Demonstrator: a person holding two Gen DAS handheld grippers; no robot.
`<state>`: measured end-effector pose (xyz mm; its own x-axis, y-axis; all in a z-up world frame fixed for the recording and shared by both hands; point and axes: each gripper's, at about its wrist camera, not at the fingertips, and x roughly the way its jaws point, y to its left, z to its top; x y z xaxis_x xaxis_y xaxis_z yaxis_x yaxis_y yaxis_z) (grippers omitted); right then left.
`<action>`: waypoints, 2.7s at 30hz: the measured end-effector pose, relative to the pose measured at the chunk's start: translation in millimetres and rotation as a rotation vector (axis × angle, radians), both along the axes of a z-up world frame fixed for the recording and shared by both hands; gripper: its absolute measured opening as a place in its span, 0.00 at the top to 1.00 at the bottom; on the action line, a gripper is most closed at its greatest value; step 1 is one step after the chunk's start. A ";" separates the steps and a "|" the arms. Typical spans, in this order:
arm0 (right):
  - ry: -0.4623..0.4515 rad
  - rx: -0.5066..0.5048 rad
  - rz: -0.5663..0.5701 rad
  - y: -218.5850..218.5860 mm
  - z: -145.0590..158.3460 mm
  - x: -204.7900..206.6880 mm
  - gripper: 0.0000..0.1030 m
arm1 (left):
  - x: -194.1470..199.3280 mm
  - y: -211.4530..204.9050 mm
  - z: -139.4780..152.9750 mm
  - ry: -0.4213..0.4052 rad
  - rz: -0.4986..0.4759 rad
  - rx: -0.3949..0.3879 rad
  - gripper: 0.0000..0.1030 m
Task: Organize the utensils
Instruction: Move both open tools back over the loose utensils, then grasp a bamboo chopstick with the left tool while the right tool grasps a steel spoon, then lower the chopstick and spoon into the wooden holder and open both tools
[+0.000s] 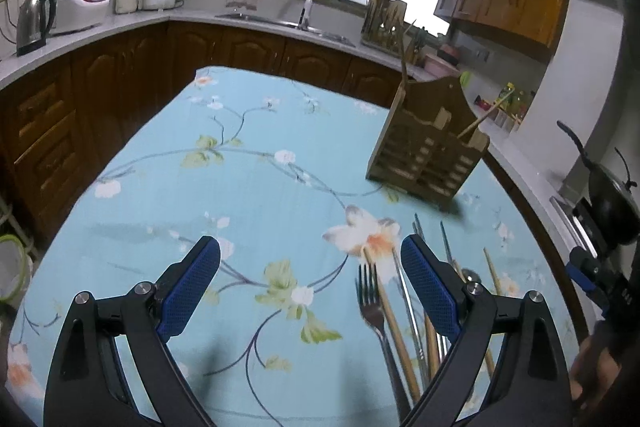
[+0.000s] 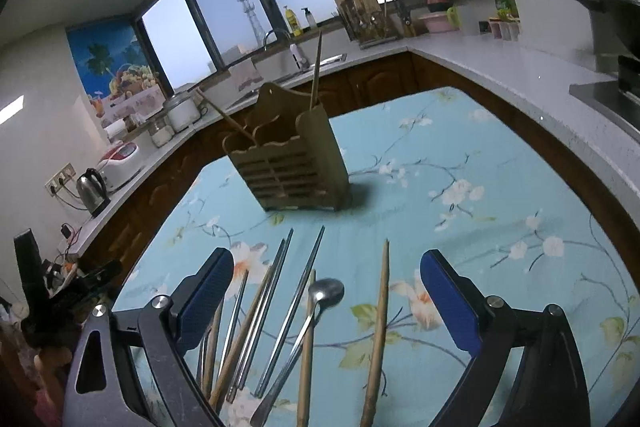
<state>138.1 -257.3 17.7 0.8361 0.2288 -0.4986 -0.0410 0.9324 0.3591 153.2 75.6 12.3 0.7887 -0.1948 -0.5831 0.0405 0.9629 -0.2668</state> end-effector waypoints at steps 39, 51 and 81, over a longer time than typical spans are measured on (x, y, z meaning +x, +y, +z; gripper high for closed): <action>0.332 0.125 0.149 28.8 -84.9 57.2 0.64 | 71.5 -60.4 -66.2 0.243 -0.328 0.042 0.54; 0.316 0.220 0.158 19.3 -85.4 66.3 0.98 | 71.9 -65.9 -61.6 0.226 -0.382 0.041 0.98; -0.050 0.037 0.121 21.2 46.0 26.9 0.98 | 34.6 -24.0 74.7 -0.146 -0.221 0.040 0.98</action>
